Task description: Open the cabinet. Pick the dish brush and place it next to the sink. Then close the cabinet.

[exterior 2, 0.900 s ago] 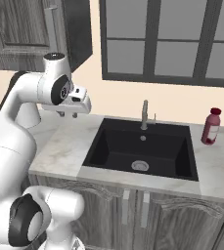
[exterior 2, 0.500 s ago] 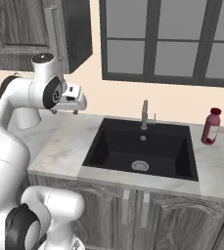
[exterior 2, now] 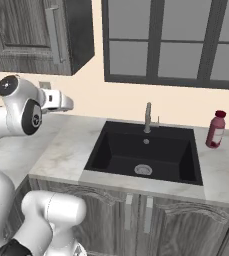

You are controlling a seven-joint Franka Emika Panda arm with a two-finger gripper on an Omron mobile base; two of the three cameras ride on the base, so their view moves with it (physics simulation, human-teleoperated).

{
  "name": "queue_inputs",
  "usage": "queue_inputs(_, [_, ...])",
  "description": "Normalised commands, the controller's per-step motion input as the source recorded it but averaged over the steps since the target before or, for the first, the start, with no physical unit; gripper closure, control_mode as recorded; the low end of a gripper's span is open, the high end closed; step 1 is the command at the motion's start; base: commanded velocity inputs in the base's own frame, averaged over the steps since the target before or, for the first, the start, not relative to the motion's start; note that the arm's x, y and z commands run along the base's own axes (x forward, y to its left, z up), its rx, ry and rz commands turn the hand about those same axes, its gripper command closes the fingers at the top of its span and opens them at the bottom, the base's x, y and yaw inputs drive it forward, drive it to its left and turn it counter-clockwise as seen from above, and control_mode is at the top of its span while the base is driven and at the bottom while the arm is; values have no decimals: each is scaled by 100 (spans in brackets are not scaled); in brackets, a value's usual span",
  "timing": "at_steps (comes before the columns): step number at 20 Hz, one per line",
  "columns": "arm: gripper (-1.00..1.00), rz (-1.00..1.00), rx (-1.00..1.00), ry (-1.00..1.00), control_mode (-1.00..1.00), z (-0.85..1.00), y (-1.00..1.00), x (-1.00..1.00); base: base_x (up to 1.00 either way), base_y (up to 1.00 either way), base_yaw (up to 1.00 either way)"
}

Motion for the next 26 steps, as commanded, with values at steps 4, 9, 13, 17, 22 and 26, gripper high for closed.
queue_inputs(4, [-100,-3,0,-10,-100,40,27,0,0,0,0])
queue_inputs(9, [-100,-4,0,-3,-100,49,24,2,0,0,0])
queue_inputs(13, [-100,-4,0,-1,-100,48,19,9,0,0,0])
queue_inputs(17, [-100,-4,0,0,-100,44,11,19,0,0,0])
queue_inputs(22, [-100,-2,1,0,-100,38,-2,16,0,0,0])
queue_inputs(26, [-100,-1,2,0,-100,36,-2,17,0,0,0])
